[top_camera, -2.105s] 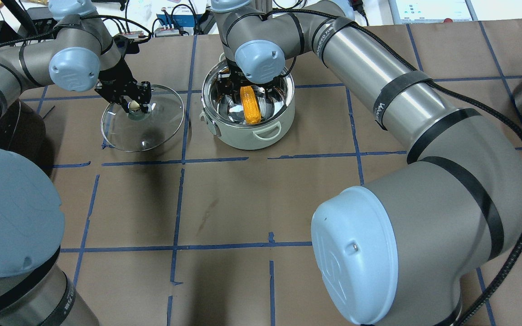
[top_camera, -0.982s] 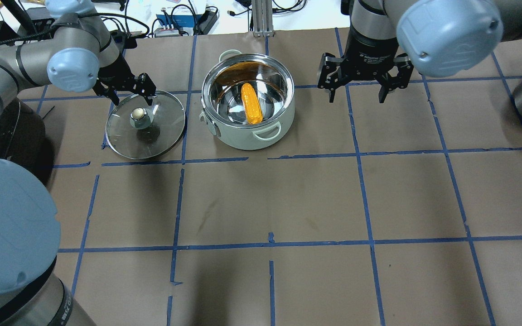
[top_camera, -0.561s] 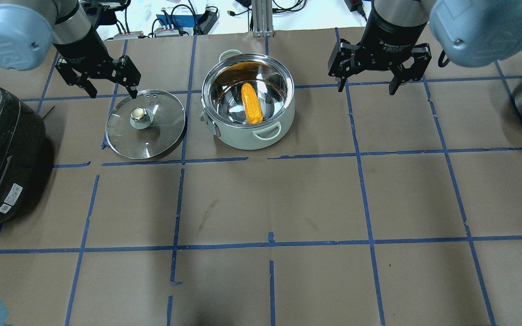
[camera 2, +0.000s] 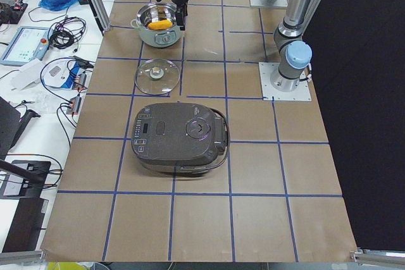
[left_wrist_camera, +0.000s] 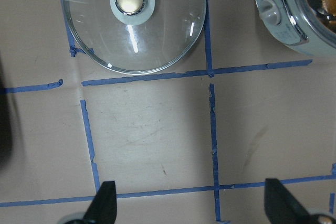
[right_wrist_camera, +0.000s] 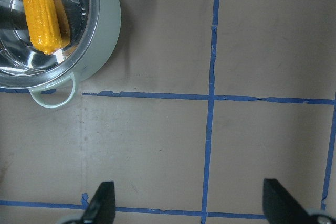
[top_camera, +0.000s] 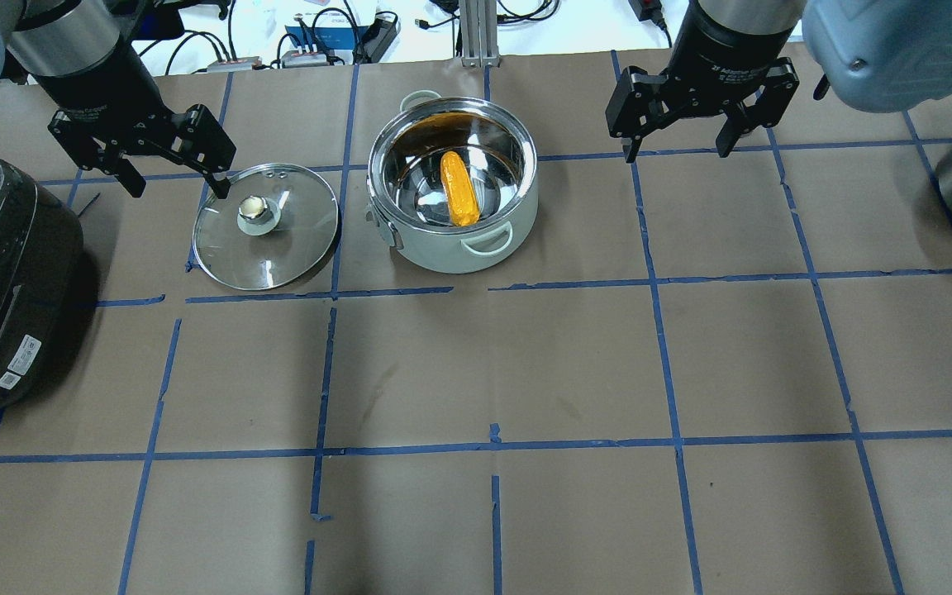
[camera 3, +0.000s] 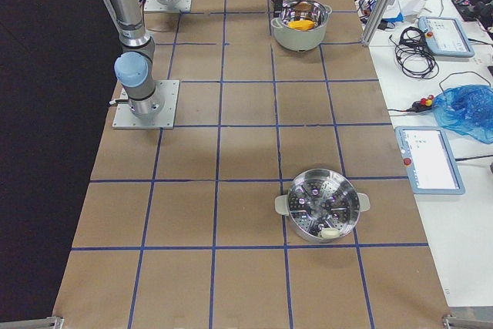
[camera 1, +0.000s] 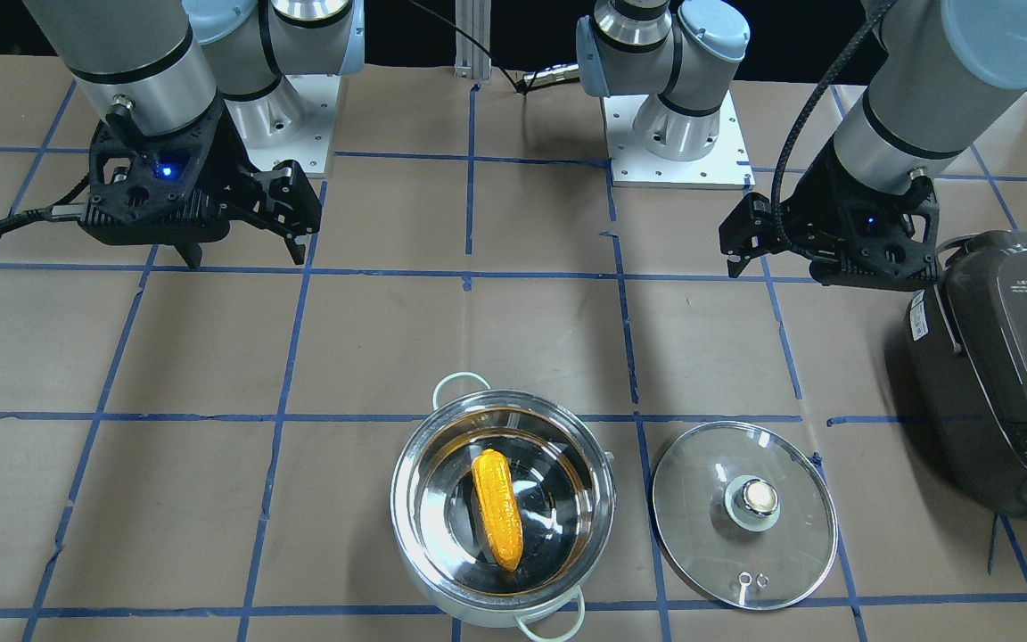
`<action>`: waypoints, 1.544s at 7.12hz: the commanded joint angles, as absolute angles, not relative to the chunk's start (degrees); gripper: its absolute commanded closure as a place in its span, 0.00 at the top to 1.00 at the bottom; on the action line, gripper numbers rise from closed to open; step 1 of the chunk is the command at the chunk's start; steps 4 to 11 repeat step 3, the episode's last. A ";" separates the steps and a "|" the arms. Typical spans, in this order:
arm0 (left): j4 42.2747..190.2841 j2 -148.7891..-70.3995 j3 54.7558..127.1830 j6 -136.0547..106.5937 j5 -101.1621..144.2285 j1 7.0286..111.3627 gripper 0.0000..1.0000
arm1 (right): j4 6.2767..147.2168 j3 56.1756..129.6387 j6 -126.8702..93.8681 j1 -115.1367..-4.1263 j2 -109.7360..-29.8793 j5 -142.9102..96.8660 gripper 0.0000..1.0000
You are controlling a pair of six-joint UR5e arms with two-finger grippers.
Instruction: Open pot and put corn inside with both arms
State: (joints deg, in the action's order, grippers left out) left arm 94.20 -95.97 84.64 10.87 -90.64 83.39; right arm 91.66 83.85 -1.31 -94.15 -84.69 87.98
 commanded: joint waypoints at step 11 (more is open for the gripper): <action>93.96 -95.89 84.73 10.81 -90.09 83.06 1.00 | 91.76 84.20 -1.58 -93.87 -84.64 88.42 1.00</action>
